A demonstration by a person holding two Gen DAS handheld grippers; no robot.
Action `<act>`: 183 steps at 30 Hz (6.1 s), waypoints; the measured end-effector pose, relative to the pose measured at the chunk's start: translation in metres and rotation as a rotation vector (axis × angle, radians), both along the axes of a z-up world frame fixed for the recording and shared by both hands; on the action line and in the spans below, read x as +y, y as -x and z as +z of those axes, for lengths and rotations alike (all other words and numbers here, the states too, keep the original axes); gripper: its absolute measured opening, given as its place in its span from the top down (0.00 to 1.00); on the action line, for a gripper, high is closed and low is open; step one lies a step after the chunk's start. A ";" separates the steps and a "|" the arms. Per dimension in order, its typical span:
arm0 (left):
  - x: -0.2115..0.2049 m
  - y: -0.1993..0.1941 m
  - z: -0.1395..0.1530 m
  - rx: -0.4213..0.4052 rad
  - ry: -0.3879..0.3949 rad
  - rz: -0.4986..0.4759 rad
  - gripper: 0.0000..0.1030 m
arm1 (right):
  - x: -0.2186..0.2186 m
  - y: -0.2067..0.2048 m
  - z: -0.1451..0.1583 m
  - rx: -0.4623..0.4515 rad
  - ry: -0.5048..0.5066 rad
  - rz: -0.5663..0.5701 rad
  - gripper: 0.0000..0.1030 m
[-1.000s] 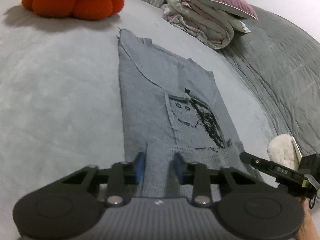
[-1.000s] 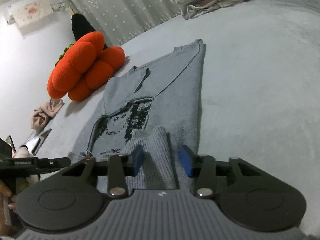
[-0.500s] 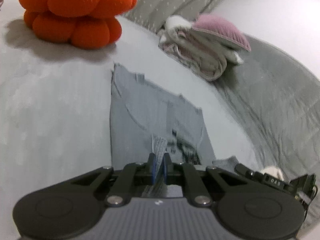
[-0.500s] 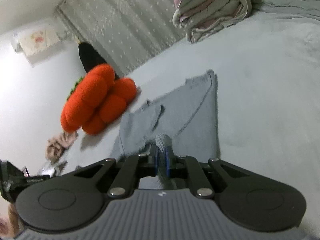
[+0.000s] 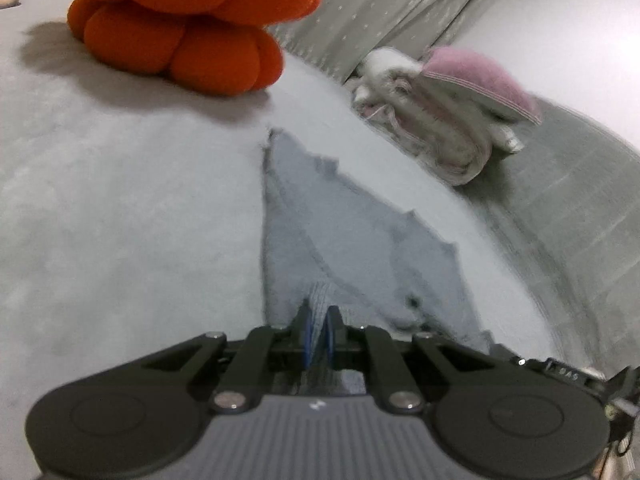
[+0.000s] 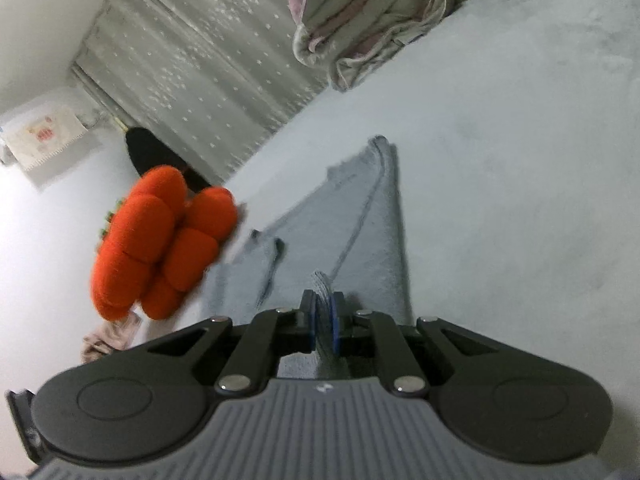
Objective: Fold clothes
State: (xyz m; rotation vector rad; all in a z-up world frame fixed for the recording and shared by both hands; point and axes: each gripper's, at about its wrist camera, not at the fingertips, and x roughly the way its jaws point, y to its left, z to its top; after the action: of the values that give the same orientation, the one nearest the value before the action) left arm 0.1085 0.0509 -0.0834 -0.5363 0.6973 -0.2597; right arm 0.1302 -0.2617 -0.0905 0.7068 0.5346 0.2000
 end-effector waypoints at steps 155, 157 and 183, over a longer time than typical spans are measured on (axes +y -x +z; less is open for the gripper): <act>0.053 0.243 0.005 0.390 0.288 -0.161 0.85 | 0.017 0.244 0.035 0.270 -0.363 0.205 0.72; 0.050 0.240 0.001 0.399 0.264 -0.169 0.80 | 0.014 0.244 0.022 0.308 -0.366 0.176 0.72; 0.058 0.253 -0.015 0.453 0.210 -0.314 0.79 | 0.011 0.236 0.003 0.345 -0.365 0.207 0.65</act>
State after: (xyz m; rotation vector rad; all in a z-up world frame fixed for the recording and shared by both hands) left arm -0.1450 0.1090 -0.0984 -0.6951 1.2065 -0.5177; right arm -0.1059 -0.2506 -0.0877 1.0510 0.9162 0.3791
